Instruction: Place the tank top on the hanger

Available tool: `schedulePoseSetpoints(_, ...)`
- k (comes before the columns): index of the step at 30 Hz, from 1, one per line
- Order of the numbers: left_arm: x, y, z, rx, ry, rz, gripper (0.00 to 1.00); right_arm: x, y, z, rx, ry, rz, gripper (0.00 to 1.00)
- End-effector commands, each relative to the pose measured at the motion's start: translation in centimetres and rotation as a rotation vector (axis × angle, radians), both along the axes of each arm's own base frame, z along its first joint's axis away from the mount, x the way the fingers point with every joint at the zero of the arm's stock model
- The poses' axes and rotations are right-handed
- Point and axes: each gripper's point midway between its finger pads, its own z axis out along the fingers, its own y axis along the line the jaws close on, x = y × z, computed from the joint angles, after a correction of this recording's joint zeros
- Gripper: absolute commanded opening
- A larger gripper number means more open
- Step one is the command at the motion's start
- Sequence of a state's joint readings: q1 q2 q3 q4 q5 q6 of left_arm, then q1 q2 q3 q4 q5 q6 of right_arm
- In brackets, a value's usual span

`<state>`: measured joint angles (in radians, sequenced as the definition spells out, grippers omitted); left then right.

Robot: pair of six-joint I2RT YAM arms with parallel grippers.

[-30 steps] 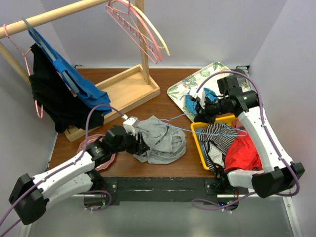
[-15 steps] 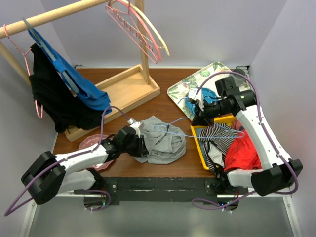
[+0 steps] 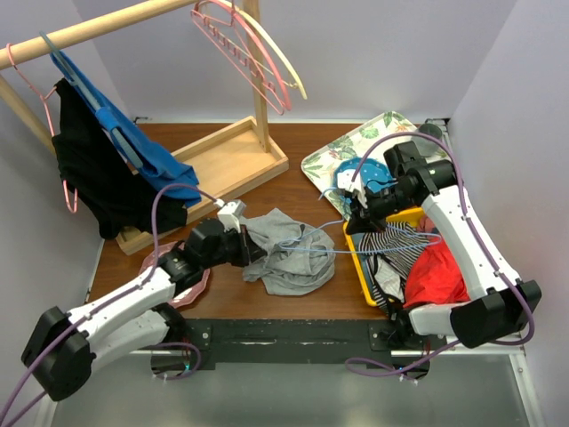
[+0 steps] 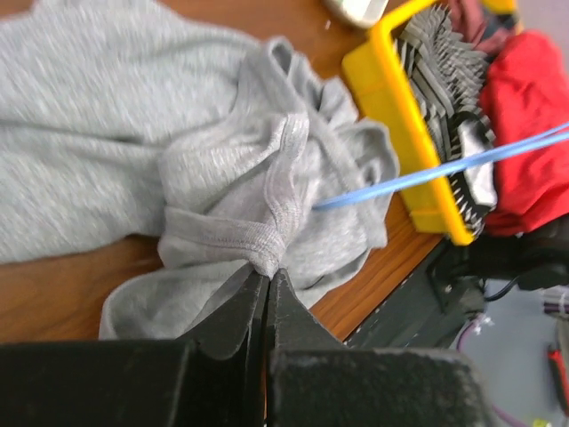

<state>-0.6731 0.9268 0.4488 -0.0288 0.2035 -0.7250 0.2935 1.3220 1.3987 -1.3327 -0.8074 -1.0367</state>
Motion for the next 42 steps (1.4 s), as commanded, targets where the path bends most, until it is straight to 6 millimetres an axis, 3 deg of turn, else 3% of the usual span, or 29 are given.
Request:
schedulePoseSetpoints(1, 0.7, -0.2, 4.1, -0.137, -0.049, -0.018, 0.0, -1.6, 0.1, 0.5, 0.026, 0.04, 0.036, 0.0)
schedulePoseSetpoints(9, 0.4, -1.0, 7.7, -0.238, -0.081, -0.071, 0.0, 0.8, 1.9, -0.5, 0.091, 0.075, -0.033, 0.0)
schedulePoseSetpoints(16, 0.8, -1.7, 10.7, -0.289, -0.112, -0.091, 0.0, 1.1, 4.8, 0.0, 0.19, 0.198, 0.047, 0.0)
schedulePoseSetpoints(22, 1.6, -1.5, 11.7, -0.244, -0.145, -0.077, 0.0, 0.5, 5.6, 0.5, 0.246, 0.282, 0.098, 0.0)
schedulePoseSetpoints(29, 1.4, -2.0, 11.8, -0.255, -0.121, -0.109, 0.0, 3.3, 7.0, 1.7, 0.311, 0.221, 0.044, 0.0)
schedulePoseSetpoints(32, 1.4, -2.2, 12.8, -0.266, -0.137, -0.125, 0.06, 3.7, 7.7, 2.4, 0.366, 0.221, 0.061, 0.0)
schedulePoseSetpoints(37, 1.5, -2.2, 15.2, -0.249, -0.176, -0.144, 0.16, 4.3, 8.1, 1.7, 0.384, 0.24, 0.061, 0.0)
schedulePoseSetpoints(38, 1.5, -1.8, 15.0, -0.217, -0.179, -0.145, 0.18, 4.4, 8.1, 1.8, 0.382, 0.225, 0.061, 0.0)
schedulePoseSetpoints(40, 2.6, -0.9, 16.4, -0.161, -0.232, -0.093, 0.19, 4.7, 7.8, 2.0, 0.349, 0.184, 0.044, 0.0)
schedulePoseSetpoints(41, 2.6, 0.0, 15.4, -0.081, -0.224, -0.082, 0.2, 4.8, 7.4, 2.4, 0.334, 0.149, 0.033, 0.0)
schedulePoseSetpoints(42, 3.1, 0.6, 16.8, -0.058, -0.259, -0.054, 0.21, 5.0, 6.9, 2.4, 0.303, 0.112, 0.017, 0.0)
